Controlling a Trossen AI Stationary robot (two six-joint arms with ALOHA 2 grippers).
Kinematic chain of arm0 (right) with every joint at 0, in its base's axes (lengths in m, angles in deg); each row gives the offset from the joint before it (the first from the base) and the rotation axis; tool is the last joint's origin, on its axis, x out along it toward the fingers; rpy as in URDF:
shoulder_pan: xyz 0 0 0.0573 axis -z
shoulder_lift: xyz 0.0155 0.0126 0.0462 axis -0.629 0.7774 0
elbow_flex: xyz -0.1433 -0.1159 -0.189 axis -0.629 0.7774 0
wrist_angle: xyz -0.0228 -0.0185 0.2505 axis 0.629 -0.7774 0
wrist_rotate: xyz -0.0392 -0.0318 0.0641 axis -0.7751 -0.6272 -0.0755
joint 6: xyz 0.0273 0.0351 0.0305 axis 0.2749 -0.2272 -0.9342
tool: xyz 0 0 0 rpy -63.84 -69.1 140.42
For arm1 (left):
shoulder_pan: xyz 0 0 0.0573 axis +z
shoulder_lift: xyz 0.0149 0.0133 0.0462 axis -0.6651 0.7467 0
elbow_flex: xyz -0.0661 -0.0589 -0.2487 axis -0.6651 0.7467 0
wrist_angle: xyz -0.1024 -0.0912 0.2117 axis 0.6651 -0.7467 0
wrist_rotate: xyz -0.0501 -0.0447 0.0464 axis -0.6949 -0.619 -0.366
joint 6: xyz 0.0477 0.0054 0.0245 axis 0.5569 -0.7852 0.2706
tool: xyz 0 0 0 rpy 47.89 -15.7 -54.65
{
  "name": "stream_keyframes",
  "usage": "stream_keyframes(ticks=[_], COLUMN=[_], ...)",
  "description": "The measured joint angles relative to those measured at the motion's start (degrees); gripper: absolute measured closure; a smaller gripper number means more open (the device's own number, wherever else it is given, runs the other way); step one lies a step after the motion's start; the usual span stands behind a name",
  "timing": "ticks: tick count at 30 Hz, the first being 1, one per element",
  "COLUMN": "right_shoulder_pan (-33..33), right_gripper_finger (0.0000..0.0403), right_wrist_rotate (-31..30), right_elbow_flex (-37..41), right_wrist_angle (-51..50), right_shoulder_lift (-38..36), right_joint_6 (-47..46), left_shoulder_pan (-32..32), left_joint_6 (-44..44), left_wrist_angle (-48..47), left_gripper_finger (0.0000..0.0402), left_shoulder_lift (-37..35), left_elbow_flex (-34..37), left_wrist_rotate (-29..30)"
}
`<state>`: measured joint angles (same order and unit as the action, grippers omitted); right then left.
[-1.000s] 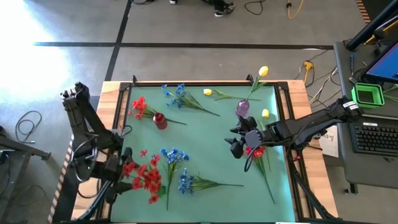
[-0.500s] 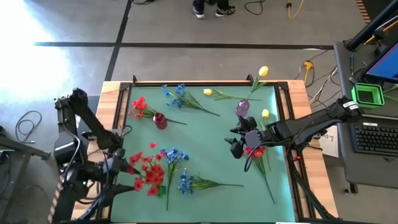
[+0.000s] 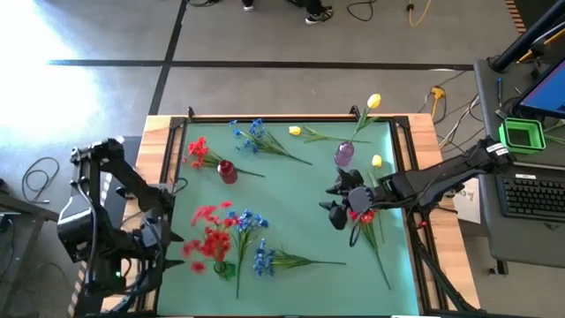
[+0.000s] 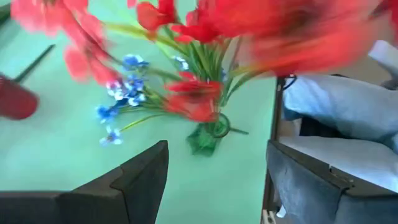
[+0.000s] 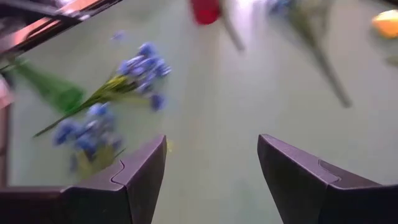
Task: Sort flowers into vase by color
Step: Put the bottom right blue flower into the red vase
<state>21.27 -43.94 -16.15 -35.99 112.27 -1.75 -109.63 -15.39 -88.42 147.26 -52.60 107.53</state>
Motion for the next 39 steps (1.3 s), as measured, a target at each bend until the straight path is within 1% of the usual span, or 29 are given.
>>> stream_keyframes(ticks=[3, 7, 10, 15, 21, 22, 26, 28, 32, 36, 39], right_shoulder_pan=[-2.77, -6.17, -8.03, -10.1, -12.2, -12.27, -12.03, -12.03, -12.03, -12.03, -12.03], right_gripper_finger=[0.0158, 0.0158, 0.0158, 0.0158, 0.0158, 0.0158, 0.0156, 0.0148, 0.0125, 0.0107, 0.0105], right_wrist_rotate=[0.63, 0.83, 1.26, 1.25, 1.68, 1.91, 6.82, 7.0, 7.22, 7.12, 7.08], right_elbow_flex=[-0.73, -2.51, -5.23, -11.35, -17.81, -18.36, -19.47, -19.54, -19.54, -19.54, -19.52], right_wrist_angle=[0.04, 1.46, 2.6, 2.51, 2.46, 2.31, 2.52, 2.56, 2.57, 2.92, 3.9], right_shoulder_lift=[0.4, 3.7, 8.39, 17.78, 27.86, 29.12, 33.12, 34.75, 37.83, 40.5, 42.2], right_joint_6=[0.06, 2.16, 6.03, 12.39, 16.78, 16.71, 13.27, 11.82, 10.12, 10.06, 10.18], left_shoulder_pan=[0.0, 0.0, 0.0, 0.0, 0.0, 0.0, -0.07, -0.07, -0.11, -0.11, -0.11], left_joint_6=[-1.8, -0.63, -0.58, -0.37, -0.34, -0.35, -0.35, -0.36, -0.24, 0.4, 0.49], left_wrist_angle=[-3.8, -3.93, -3.93, -3.91, -3.91, -3.91, -3.91, -3.91, -3.89, -3.89, -3.9], left_gripper_finger=[0.0145, 0.0145, 0.0145, 0.0145, 0.0145, 0.0145, 0.0145, 0.0145, 0.0145, 0.0145, 0.0145], left_shoulder_lift=[0.99, 1.5, 1.23, 1.24, 1.81, 1.83, 1.83, 1.83, 1.83, 1.83, 1.83], left_elbow_flex=[-1.46, -0.8, 0.11, 0.25, 0.34, 0.34, 0.34, 0.36, 0.36, 0.38, 0.38], left_wrist_rotate=[0.04, 0.03, 1.01, 6.31, 6.85, 6.86, 6.92, 7.57, 11.96, 12.98, 13.17])
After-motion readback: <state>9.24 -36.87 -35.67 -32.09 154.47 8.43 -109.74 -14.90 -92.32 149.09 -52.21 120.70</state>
